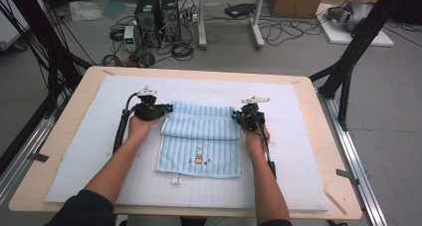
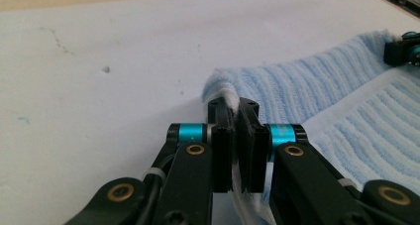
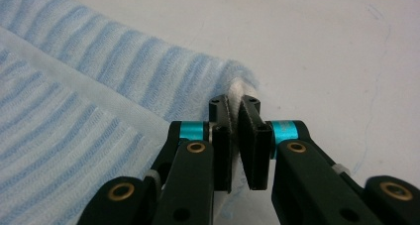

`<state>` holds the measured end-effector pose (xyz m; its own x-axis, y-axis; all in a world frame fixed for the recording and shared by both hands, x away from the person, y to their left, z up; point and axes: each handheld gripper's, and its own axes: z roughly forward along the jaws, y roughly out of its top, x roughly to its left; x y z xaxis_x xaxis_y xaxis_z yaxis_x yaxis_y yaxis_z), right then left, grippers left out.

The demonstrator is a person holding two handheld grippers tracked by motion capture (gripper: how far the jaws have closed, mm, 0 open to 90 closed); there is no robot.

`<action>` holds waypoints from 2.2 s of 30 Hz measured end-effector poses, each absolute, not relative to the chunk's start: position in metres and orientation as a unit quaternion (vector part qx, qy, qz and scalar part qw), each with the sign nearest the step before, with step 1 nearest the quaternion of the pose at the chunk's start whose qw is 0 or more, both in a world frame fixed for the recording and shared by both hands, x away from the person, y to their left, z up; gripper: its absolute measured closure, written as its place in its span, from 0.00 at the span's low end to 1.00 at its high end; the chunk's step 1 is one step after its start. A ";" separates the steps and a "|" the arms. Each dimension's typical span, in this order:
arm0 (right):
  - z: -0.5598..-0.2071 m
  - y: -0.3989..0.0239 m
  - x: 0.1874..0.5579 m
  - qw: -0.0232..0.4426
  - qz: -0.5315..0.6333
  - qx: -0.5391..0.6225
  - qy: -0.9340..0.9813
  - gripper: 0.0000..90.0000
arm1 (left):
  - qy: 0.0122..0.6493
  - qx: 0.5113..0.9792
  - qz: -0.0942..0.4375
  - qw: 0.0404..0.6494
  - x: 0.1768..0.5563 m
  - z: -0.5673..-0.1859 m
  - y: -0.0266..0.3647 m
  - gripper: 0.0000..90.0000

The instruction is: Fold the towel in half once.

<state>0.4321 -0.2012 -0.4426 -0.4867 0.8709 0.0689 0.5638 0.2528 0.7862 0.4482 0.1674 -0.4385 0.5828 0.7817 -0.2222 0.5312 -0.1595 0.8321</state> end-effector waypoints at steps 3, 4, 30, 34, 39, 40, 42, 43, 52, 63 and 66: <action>-0.443 -0.202 0.432 0.196 0.392 0.472 0.765 0.87 | 0.461 0.745 0.130 0.464 0.449 -0.439 0.171 0.79; -0.443 -0.203 0.432 0.199 0.392 0.473 0.764 0.82 | 0.474 0.737 0.126 0.465 0.449 -0.439 0.174 0.71; -0.429 -0.219 0.410 0.156 0.427 0.466 0.759 0.69 | 0.384 0.803 0.125 0.438 0.434 -0.448 0.165 0.85; -0.438 -0.204 0.418 0.147 0.398 0.455 0.783 0.74 | 0.379 0.804 0.128 0.439 0.429 -0.446 0.166 0.93; -0.439 -0.208 0.418 0.133 0.390 0.453 0.791 0.92 | 0.376 0.797 0.121 0.457 0.423 -0.442 0.167 0.96; -0.438 -0.208 0.417 0.133 0.388 0.452 0.792 0.92 | 0.378 0.793 0.120 0.464 0.421 -0.442 0.167 0.97; -0.435 -0.208 0.414 0.137 0.390 0.446 0.794 0.92 | 0.378 0.789 0.116 0.471 0.418 -0.443 0.169 0.97; -0.434 -0.208 0.413 0.139 0.393 0.444 0.793 0.92 | 0.380 0.782 0.114 0.480 0.415 -0.443 0.170 0.97; -0.424 -0.214 0.389 0.137 0.414 0.430 0.790 0.92 | 0.367 0.761 0.105 0.525 0.391 -0.428 0.181 0.97; -0.417 -0.218 0.333 0.153 0.448 0.401 0.784 0.92 | 0.351 0.746 0.095 0.558 0.337 -0.426 0.194 0.97; -0.419 -0.219 0.319 0.149 0.451 0.400 0.784 0.92 | 0.350 0.748 0.094 0.556 0.323 -0.430 0.195 0.97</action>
